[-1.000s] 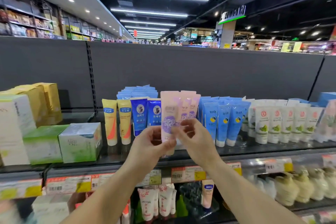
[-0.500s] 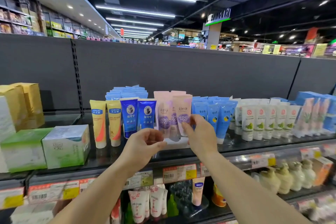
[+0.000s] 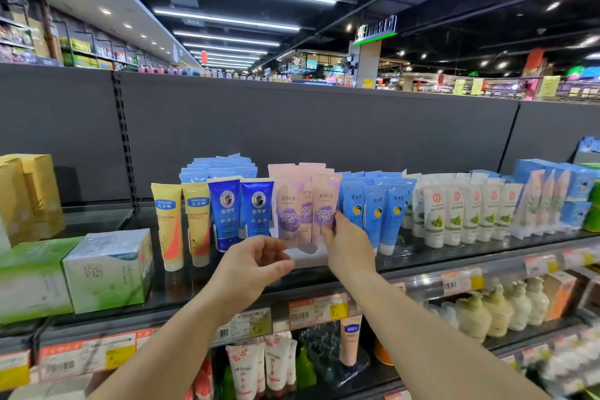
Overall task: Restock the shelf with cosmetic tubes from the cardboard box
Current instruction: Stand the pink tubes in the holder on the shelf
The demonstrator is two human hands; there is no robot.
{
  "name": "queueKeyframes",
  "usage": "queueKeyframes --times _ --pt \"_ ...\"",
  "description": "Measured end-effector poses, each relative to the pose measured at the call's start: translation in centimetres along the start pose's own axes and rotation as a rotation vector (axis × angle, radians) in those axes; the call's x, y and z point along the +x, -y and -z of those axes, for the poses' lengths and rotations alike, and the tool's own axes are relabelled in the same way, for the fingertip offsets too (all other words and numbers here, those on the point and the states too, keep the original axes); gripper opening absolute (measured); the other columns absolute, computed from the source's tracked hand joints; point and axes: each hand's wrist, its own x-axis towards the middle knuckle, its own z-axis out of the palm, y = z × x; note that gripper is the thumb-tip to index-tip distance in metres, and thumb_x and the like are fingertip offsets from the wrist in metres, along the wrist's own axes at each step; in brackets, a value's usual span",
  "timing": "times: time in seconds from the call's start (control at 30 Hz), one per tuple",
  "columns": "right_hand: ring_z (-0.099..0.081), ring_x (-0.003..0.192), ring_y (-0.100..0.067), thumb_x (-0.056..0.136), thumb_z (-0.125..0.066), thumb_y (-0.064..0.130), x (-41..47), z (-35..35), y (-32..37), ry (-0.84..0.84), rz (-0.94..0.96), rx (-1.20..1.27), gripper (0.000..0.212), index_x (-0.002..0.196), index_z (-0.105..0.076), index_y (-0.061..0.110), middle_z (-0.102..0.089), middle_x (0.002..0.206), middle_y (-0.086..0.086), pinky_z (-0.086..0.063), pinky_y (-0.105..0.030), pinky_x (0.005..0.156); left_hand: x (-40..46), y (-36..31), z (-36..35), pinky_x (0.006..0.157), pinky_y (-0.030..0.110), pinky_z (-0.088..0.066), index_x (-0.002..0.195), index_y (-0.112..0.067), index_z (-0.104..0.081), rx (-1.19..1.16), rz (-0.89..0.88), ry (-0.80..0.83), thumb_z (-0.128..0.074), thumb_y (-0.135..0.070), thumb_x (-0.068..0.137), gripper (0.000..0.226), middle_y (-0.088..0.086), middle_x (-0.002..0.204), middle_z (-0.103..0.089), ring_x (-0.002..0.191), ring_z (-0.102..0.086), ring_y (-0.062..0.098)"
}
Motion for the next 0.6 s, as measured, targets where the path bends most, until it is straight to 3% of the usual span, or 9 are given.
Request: queueKeyframes --times 0.13,0.47,0.6 --pt "-0.059 0.096 -0.021 0.100 -0.043 0.036 -0.2 -0.3 0.0 0.026 -0.013 -0.057 0.023 0.115 -0.052 0.020 -0.062 0.104 -0.001 -0.052 -0.037 0.080 0.0 -0.2 0.0 0.074 0.020 -0.057 0.101 -0.031 -0.062 0.007 0.000 0.006 -0.072 -0.019 0.084 0.022 -0.006 0.091 -0.072 0.084 -0.069 0.006" --pt "-0.060 0.093 -0.026 0.097 -0.046 0.039 -1.1 0.0 1.2 0.061 -0.146 -0.102 0.023 0.101 -0.056 0.019 -0.063 0.100 -0.005 -0.052 -0.040 0.079 -0.6 -0.2 1.1 0.079 0.029 -0.059 0.100 -0.031 -0.063 0.000 -0.016 -0.019 -0.070 -0.020 0.086 0.020 -0.004 0.091 -0.072 0.085 -0.069 0.012" --pt "-0.060 0.093 -0.027 0.097 -0.046 0.039 -2.8 0.7 2.3 0.014 -0.168 -0.086 0.022 0.100 -0.055 0.019 -0.064 0.100 -0.003 -0.051 -0.041 0.080 -1.4 0.2 1.9 0.070 0.019 -0.055 0.096 -0.032 -0.062 0.020 -0.035 -0.087 -0.070 -0.024 0.086 0.015 -0.008 0.086 -0.070 0.081 -0.067 0.008"
